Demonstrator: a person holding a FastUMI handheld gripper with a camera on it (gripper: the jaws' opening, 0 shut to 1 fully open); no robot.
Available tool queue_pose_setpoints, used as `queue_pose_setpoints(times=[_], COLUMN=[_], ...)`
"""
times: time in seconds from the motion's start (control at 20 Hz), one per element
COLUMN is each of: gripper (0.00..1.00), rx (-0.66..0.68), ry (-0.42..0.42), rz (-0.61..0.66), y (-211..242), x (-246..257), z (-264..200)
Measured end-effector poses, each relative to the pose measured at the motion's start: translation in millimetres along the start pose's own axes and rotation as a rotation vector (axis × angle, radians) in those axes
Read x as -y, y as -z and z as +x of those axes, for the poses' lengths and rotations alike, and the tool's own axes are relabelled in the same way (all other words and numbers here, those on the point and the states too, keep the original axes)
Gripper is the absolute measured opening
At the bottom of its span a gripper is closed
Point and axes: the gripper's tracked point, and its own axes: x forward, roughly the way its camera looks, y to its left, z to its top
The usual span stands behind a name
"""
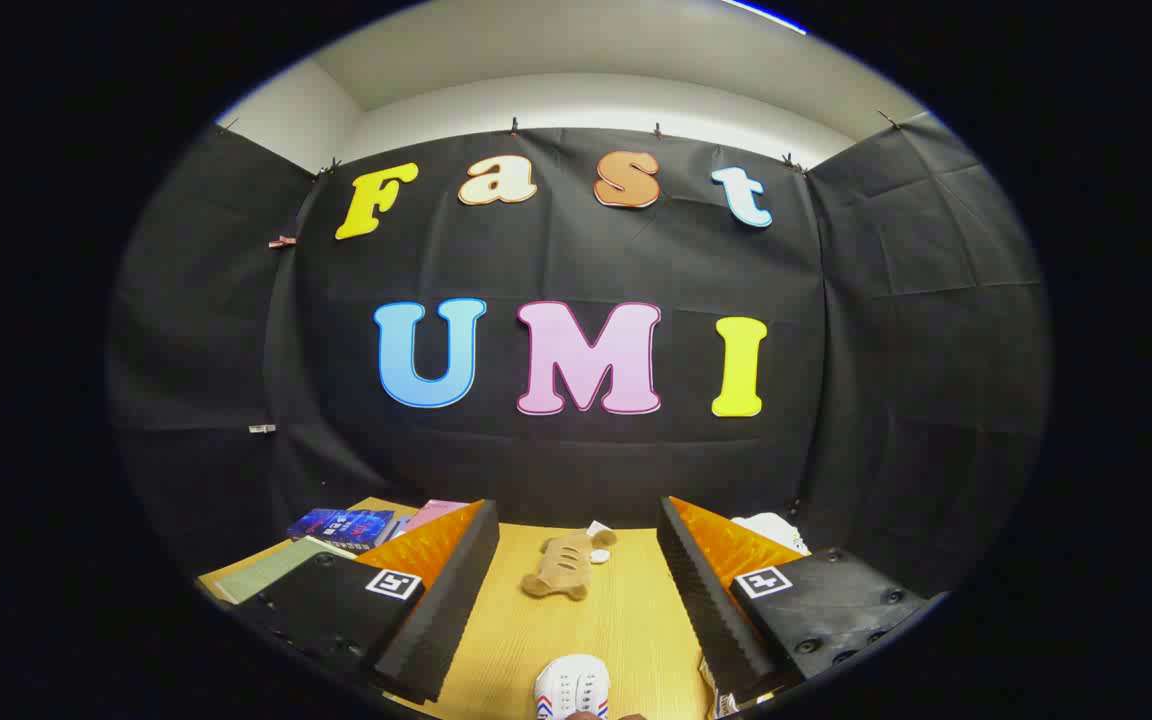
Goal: Open the storage box then place both shoes into the box .Put the left shoe in first, then the right shoe, with the right side of both shoes facing outward in a uniform manner.
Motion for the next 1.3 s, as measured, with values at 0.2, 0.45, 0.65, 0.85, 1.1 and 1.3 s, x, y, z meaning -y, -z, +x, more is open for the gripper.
queue_pose_setpoints(times=[0.2, 0.45, 0.65, 0.85, 1.1, 1.3], gripper=[0.98, 0.98, 0.98, 0.98, 0.98, 0.98], rx=[-0.010, -0.010, -0.022, -0.032, -0.067, -0.121], ry=[-0.019, -0.045, -0.063, -0.067, -0.085, -0.143], rz=[0.009, 0.002, 0.010, 0.016, 0.028, 0.056], y=[2.6, 5.4, 10.5, 11.9, 23.7, 40.4], x=[-7.5, -24.2, -32.5, -33.5, -38.5, -51.1], z=[-2.1, -5.6, -5.5, -6.6, -2.3, 3.8])
